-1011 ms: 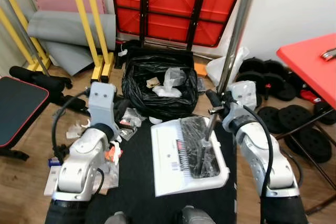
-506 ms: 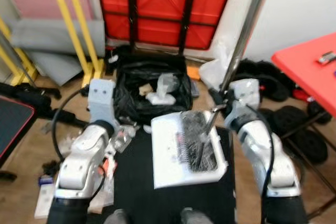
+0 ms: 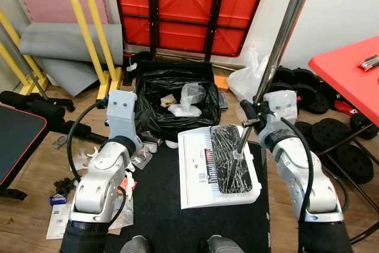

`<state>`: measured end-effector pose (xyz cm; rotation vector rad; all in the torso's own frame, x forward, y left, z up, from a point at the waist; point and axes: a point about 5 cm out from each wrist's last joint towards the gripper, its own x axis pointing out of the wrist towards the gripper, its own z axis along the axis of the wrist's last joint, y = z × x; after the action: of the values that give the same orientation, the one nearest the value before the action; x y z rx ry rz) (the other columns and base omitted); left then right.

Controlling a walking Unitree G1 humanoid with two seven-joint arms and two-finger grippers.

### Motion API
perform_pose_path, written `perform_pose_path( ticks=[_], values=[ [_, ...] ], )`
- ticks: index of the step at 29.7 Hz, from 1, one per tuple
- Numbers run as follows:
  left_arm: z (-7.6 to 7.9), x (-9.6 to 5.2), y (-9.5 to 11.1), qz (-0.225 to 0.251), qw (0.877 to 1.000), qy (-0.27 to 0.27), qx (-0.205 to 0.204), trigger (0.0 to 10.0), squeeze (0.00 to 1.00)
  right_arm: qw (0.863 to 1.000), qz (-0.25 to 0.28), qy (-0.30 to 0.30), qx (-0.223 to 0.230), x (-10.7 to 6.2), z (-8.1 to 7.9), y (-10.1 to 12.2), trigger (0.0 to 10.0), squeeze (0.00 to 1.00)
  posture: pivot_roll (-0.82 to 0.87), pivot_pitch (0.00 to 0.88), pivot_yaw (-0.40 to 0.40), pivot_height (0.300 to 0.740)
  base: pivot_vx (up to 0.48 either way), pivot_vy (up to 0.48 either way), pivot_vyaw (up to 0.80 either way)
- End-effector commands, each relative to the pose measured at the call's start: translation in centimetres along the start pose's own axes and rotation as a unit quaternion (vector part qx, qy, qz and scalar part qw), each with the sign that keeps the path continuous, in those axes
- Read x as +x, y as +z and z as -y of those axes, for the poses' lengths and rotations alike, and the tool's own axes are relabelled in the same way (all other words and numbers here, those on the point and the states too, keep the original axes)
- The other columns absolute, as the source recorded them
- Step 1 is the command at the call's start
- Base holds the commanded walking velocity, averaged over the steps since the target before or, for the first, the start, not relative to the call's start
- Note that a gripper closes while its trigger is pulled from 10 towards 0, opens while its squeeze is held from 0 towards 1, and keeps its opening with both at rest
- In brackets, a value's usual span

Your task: Sweep floor

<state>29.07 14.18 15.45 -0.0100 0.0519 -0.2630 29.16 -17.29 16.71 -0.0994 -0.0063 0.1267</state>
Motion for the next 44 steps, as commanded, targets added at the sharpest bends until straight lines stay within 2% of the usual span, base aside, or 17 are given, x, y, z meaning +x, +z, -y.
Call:
perform_pose_path(
  ticks=[1, 13, 18, 32, 44],
  values=[
    [0.1, -0.1, -0.5, -0.011, 1.000, 0.000, -0.001, 10.0, 0.00, 0.999, 0.033, -0.014, -0.009, 0.0, 0.4, 1.3, 10.0, 0.00, -0.14, 0.140, -0.106, 0.740, 0.000, 0.000, 0.00],
    [0.1, -0.2, -0.4, -0.011, 1.000, 0.001, 0.001, 10.0, 0.00, 0.997, 0.032, -0.061, -0.037, 1.0, 0.8, 1.5, 10.0, 0.00, -0.14, 0.144, -0.103, 0.740, 0.000, 0.000, 0.00],
    [0.1, -0.2, -0.4, -0.011, 1.000, 0.001, 0.001, 10.0, 0.00, 0.996, 0.037, -0.071, -0.034, 1.5, 1.2, 1.9, 10.0, 0.00, -0.13, 0.148, -0.103, 0.720, 0.000, 0.000, 0.00],
    [-0.1, -0.6, -0.1, -0.013, 1.000, -0.005, 0.006, 10.0, 0.00, 0.992, 0.077, -0.097, -0.011, 3.6, 3.5, 4.0, 10.0, 0.00, -0.11, 0.186, -0.101, 0.660, 0.000, 0.000, 0.00],
    [0.6, -0.8, 1.2, 0.005, 0.999, -0.036, -0.006, 10.0, 0.00, 0.984, 0.163, -0.063, 0.046, 5.0, 3.8, 7.9, 10.0, 0.00, -0.07, 0.239, -0.084, 0.610, 0.000, 0.000, 0.00]
  ],
)
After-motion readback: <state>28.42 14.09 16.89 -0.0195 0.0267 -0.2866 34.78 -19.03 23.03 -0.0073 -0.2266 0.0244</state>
